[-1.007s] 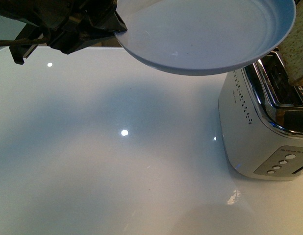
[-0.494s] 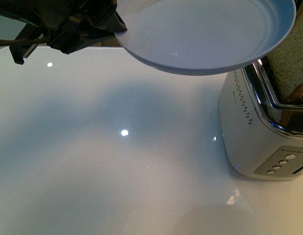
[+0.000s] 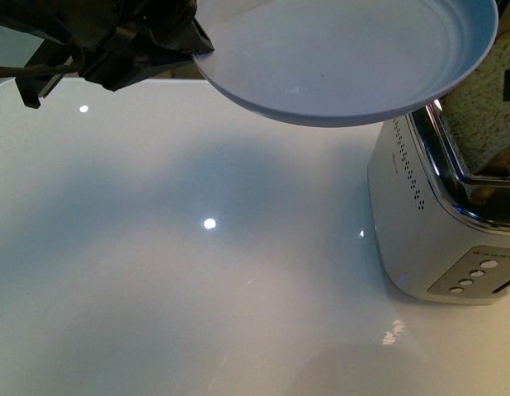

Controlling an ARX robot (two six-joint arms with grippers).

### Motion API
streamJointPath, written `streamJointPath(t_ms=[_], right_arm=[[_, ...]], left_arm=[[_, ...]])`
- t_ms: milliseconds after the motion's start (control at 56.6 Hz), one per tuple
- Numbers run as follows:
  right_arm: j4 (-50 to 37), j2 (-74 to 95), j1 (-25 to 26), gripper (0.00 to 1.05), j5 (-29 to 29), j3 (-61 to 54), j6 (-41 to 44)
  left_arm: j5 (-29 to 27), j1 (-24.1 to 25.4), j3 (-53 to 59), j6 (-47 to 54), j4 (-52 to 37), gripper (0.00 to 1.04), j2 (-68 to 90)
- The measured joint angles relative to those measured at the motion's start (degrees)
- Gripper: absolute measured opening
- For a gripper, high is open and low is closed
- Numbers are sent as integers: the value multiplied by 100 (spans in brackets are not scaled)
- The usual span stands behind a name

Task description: Left arm holds plate, right arm toasts bread

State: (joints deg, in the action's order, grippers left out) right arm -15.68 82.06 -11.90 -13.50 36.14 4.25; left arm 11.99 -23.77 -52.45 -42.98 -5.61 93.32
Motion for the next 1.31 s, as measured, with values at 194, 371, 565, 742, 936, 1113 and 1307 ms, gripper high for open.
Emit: streamJointPath(t_ms=[194, 371, 565, 742, 936, 1113, 1307], right_arm=[[-273, 289, -37, 3, 107, -227, -157], [-501, 444, -37, 3, 184, -350, -262], [-597, 457, -37, 32, 291, -507, -354], [-627, 197, -26, 57, 389, -734, -459], [-649, -669, 28, 83, 507, -1019, -664], [-551, -2090, 68, 96, 369, -1456, -949], [-380, -2959, 68, 96, 317, -1609, -1078]], left_arm=[[0, -2, 0, 0, 0, 3, 0], [0, 0, 0, 0, 0, 3, 0], [-2, 0, 0, 0, 0, 3, 0], [0, -2, 0, -2, 0, 3, 0], [0, -2, 0, 0, 0, 3, 0], [-2, 0, 0, 0, 0, 3, 0], [0, -2, 0, 0, 0, 3, 0]])
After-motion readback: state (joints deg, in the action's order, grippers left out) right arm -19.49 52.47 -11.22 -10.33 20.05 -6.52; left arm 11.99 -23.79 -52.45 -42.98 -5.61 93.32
